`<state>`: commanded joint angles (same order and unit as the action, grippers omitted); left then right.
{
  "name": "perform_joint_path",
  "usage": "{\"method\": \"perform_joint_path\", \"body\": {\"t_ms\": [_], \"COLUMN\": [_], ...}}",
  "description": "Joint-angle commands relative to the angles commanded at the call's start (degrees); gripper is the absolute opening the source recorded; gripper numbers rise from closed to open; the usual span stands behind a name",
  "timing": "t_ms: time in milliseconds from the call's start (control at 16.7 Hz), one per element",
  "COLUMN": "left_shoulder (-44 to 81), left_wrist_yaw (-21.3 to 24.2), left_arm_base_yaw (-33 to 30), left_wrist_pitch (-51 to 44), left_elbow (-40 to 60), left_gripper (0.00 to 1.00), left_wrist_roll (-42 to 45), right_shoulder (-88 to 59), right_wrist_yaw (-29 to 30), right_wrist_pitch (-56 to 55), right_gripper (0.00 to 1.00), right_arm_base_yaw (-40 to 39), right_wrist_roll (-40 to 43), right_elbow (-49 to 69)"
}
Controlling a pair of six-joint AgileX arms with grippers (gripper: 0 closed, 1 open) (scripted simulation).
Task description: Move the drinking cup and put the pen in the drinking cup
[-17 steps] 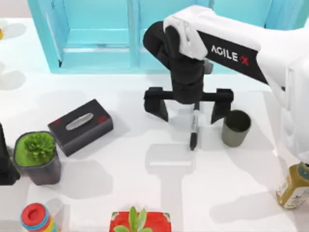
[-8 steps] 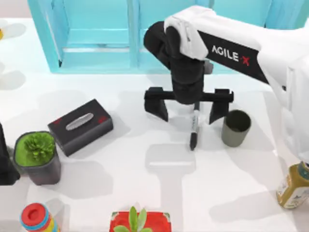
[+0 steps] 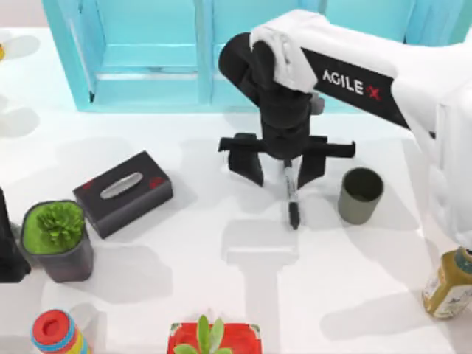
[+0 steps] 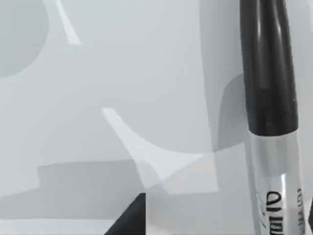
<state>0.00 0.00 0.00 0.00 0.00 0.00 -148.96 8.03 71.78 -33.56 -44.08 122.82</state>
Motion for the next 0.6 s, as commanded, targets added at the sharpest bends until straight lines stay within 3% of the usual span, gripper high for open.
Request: {"method": "perform_joint_path", "body": {"t_ms": [120,180,600], "left_shoulder": [0.00,0.00,0.00], "left_wrist_yaw": [0.00,0.00,0.00], "left_arm_base_yaw": [0.00,0.00,0.00], "left_wrist_pitch": [0.00,0.00,0.00], "left_elbow": [0.00,0.00,0.00], "left_gripper": [1.00,1.00,1.00], "left_wrist_roll": [0.00,0.00,0.00], "right_shoulder": [0.00,0.00,0.00], "right_wrist_yaw": [0.00,0.00,0.00], "right_wrist_pitch": [0.00,0.00,0.00], "right_gripper": [0.02,0.00,0.00], "right_arm_base_yaw": [0.00,0.00,0.00], "right_wrist_roll": [0.00,0.00,0.00], "right_elbow": [0.00,0.00,0.00]}}
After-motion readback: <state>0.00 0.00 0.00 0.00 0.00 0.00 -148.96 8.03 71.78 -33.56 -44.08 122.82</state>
